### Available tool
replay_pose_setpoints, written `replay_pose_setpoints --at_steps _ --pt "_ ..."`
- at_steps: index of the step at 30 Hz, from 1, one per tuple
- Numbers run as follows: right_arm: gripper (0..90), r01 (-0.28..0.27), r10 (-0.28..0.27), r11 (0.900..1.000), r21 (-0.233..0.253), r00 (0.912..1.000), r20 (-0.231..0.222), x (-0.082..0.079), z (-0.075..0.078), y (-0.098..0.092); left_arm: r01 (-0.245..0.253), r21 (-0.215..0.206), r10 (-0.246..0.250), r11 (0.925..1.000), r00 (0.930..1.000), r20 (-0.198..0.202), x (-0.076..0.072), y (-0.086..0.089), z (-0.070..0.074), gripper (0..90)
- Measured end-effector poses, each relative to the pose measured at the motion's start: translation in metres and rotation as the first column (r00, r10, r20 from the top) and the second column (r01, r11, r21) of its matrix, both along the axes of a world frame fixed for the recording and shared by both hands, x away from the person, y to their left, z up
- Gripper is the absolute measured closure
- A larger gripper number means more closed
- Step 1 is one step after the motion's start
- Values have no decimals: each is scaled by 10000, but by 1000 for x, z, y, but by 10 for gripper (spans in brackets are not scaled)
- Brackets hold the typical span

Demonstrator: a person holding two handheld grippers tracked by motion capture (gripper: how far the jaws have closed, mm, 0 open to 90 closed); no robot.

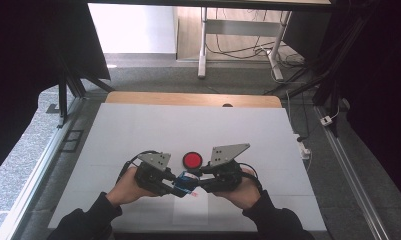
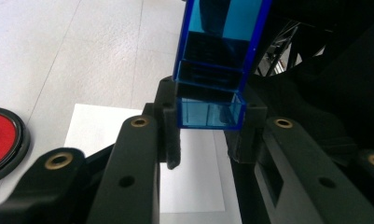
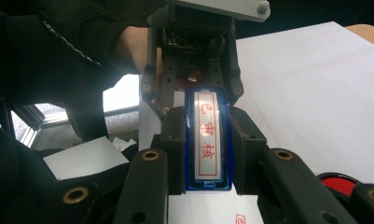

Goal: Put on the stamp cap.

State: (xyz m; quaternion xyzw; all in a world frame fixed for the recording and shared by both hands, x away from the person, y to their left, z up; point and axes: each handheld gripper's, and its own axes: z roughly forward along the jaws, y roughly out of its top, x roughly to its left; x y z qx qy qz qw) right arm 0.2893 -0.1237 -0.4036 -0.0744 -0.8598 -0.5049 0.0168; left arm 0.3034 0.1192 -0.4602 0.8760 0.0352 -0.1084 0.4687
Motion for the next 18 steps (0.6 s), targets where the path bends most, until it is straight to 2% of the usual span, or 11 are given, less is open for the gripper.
replay_pose_setpoints --at_steps 8,18 --pt "709 -184 184 9998 -24 9998 -41 -2 0 2 157 -259 -157 9995 9999 17 0 1 0 689" --pt "710 -200 210 9993 311 9993 -308 0 0 1 278 -596 -254 9978 9989 391 -1 4 3 692"
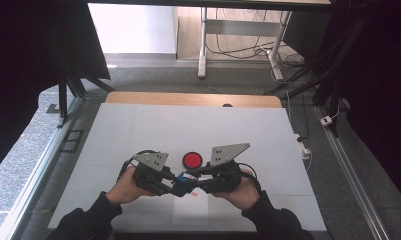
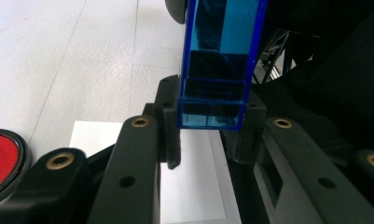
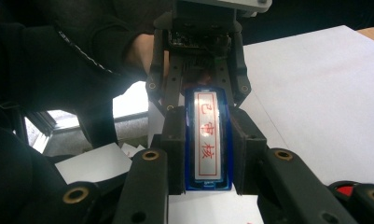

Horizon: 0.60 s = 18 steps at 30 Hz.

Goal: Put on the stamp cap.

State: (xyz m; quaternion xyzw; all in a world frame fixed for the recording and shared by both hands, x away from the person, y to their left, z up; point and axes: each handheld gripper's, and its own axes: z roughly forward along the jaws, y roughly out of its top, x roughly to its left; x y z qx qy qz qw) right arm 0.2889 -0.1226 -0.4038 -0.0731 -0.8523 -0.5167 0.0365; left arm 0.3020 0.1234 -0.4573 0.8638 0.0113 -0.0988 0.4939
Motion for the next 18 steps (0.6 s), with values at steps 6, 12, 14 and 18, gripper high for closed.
replay_pose_setpoints --at_steps 6,12,14,18 --pt "709 -36 45 9997 259 9994 -343 3 -3 -1 32 27 -32 10000 9999 124 -1 0 1 692" --pt "709 -27 25 9999 -125 9999 -104 2 -4 1 -105 432 107 9990 9999 -46 0 -3 -2 686" --pt "709 3 -1 9997 -263 10000 50 0 -4 2 -150 527 153 9985 9999 -60 0 -4 -2 682" --pt "709 91 -85 9991 -410 9998 163 0 -4 2 -436 661 434 9969 9990 55 -1 -5 -2 636"
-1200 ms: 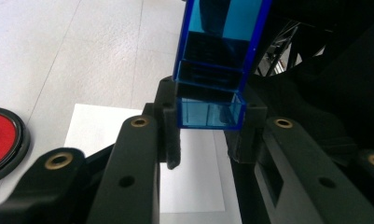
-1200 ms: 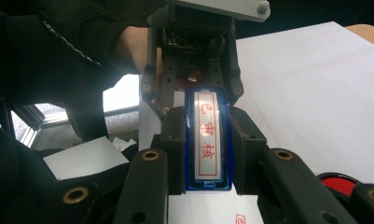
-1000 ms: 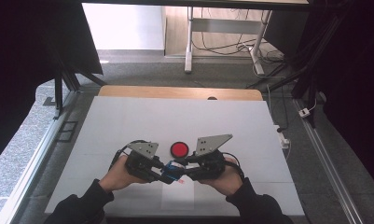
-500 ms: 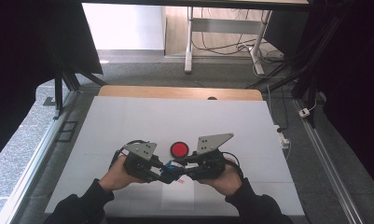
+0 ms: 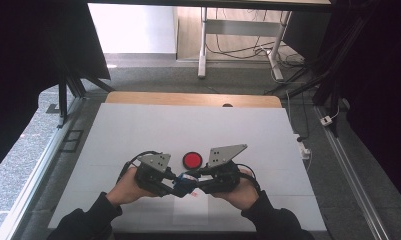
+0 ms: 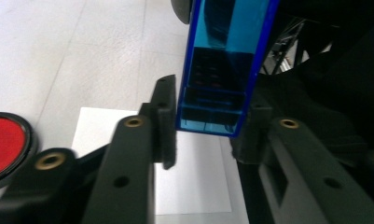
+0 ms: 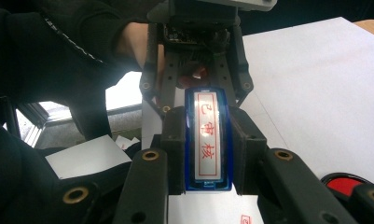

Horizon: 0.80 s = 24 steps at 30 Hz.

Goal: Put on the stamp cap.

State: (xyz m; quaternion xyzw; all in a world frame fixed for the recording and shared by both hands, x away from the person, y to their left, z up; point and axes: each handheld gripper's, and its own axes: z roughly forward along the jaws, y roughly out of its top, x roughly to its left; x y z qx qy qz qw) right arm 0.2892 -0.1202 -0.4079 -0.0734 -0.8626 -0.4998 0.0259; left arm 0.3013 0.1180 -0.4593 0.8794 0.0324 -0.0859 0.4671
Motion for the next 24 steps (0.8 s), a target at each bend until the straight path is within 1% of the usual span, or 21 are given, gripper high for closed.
replay_pose_setpoints --at_steps 4,9,13,15,18,20,21,24 --pt "709 74 -73 10000 -34 9999 85 0 0 0 -134 98 132 9999 9997 211 -3 0 1 570" --pt "708 188 -187 9998 -45 9996 210 0 1 -2 -692 408 680 9968 9972 306 -4 3 1 485" --pt "708 278 -276 9996 -67 9992 295 1 1 -2 -1119 487 1100 9925 9932 392 -5 9 1 433" --pt "708 303 -300 9995 -87 9989 347 0 1 -2 -1409 517 1386 9887 9893 447 -6 12 2 408" --pt "707 351 -347 9993 -90 9987 368 0 2 -3 -1716 487 1690 9840 9842 524 -8 15 4 367" --pt "707 379 -373 9992 -122 9985 401 0 2 -3 -1990 514 1956 9787 9785 649 -10 18 5 331" --pt "707 414 -409 9991 -109 9984 394 -1 2 -3 -2135 467 2106 9758 9757 601 -11 19 6 314" --pt "707 454 -449 9989 -115 9981 419 -1 2 -3 -2499 560 2462 9666 9670 658 -14 22 7 266"
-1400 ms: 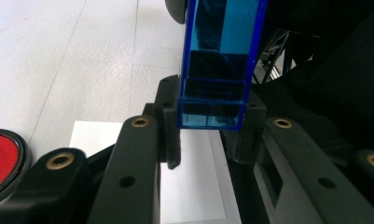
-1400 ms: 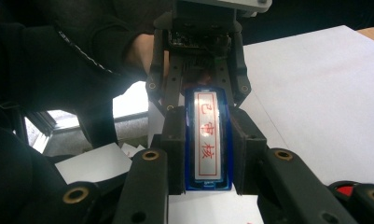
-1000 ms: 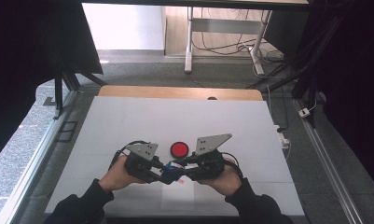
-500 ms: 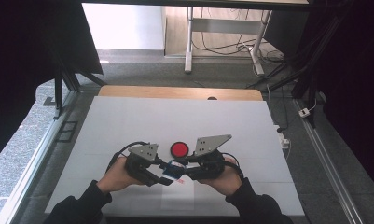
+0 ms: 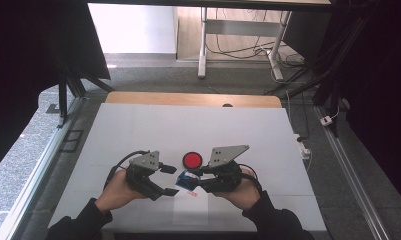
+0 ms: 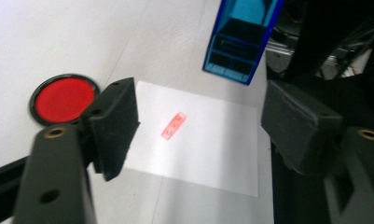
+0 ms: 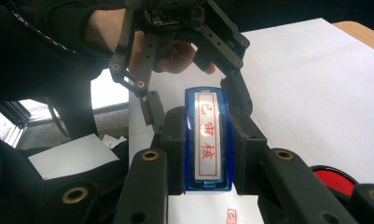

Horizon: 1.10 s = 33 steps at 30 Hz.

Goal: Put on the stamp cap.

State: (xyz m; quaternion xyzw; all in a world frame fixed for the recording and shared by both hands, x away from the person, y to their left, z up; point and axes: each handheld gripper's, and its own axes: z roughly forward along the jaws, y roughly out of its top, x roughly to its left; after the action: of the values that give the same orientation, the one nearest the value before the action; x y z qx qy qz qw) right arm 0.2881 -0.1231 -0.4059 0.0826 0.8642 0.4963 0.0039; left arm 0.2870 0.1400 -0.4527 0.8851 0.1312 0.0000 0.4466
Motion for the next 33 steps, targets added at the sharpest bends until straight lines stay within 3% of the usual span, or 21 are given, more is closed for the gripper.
replay_pose_setpoints --at_steps 8,14,20,24,33 --pt "707 150 -150 9999 -8 9999 52 0 1 -2 -953 292 957 9950 9953 -136 -11 10 -2 163" --pt "707 221 -221 9998 -17 9998 -19 1 0 -3 -1605 189 1614 9868 9852 -583 -22 24 -3 116" --pt "706 325 -325 9994 -74 9995 -23 2 0 -3 -2350 152 2355 9719 9688 -772 -37 41 -5 72" --pt "706 404 -405 9991 -132 9992 -37 2 -1 -3 -2614 -76 2593 9652 9602 -1039 -46 51 -7 74" --pt "706 544 -547 9981 -289 9985 -97 3 -2 -3 -3366 -44 3333 9416 9340 -1286 -60 67 -12 56"
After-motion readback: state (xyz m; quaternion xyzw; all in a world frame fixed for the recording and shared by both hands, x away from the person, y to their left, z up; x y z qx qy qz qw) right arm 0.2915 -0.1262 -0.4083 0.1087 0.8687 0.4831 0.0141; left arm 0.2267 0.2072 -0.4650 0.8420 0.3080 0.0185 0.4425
